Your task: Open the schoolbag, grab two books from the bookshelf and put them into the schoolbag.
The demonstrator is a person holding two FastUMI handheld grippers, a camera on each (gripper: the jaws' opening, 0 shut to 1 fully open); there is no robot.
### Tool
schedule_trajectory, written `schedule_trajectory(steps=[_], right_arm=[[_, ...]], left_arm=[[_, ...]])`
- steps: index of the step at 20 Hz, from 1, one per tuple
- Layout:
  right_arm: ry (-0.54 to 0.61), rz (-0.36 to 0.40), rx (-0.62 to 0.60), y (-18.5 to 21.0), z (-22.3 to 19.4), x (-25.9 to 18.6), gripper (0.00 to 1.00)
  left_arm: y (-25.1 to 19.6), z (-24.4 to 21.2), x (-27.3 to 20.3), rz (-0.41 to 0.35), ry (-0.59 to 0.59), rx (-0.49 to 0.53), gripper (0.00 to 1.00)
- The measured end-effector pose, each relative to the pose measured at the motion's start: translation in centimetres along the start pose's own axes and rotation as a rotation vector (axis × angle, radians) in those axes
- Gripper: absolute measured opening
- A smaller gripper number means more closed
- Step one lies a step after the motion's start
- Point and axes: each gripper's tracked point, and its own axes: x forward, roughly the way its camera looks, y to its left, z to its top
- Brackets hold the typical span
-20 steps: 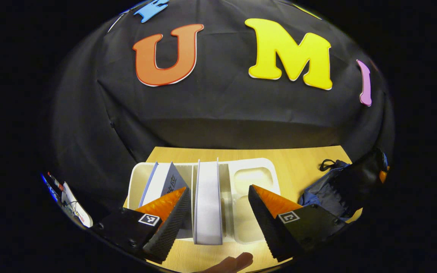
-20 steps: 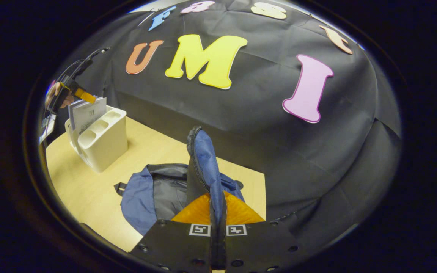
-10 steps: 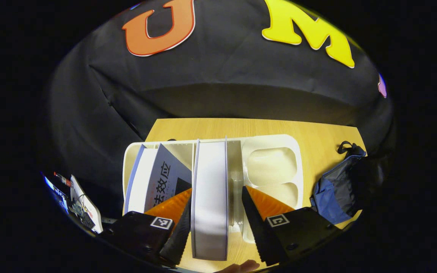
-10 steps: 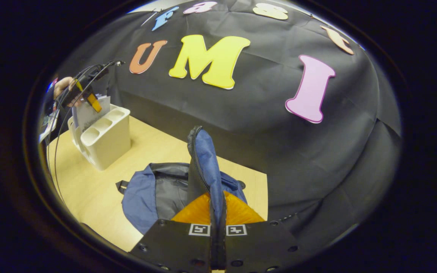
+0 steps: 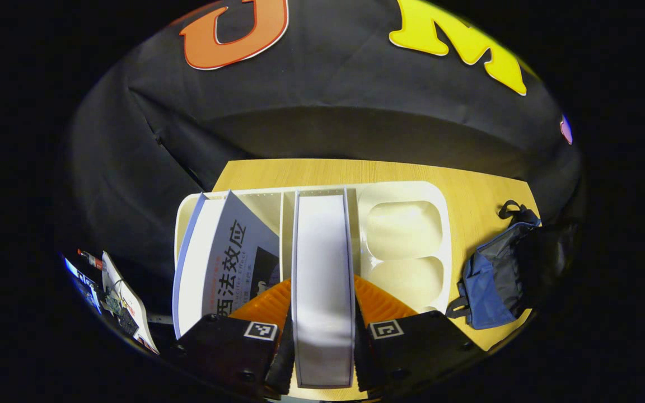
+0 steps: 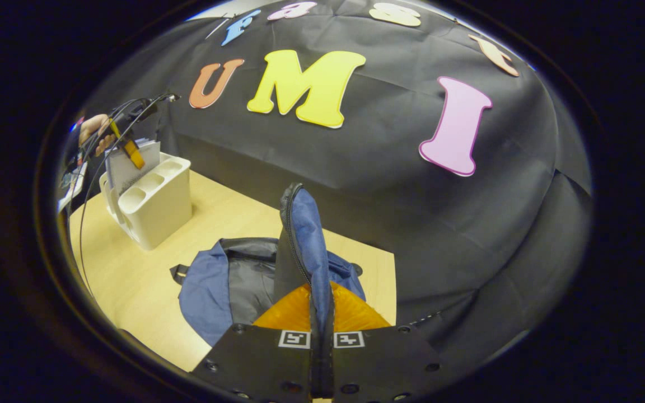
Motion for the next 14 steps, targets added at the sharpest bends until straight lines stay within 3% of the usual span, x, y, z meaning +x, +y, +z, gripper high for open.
schedule_trajectory(steps=[7, 14], right_arm=[[0.002, -0.008, -0.015, 0.7, -0.2, 0.0, 0.0], [0.007, 0.0, -0.006, 1.2, -0.9, 0.1, 0.0]], left_arm=[[0.2, -2.5, -5.1, -0.05, -0.082, -0.001, 0.45], [2.5, -8.4, -10.1, -0.09, -0.169, -0.017, 0.45]])
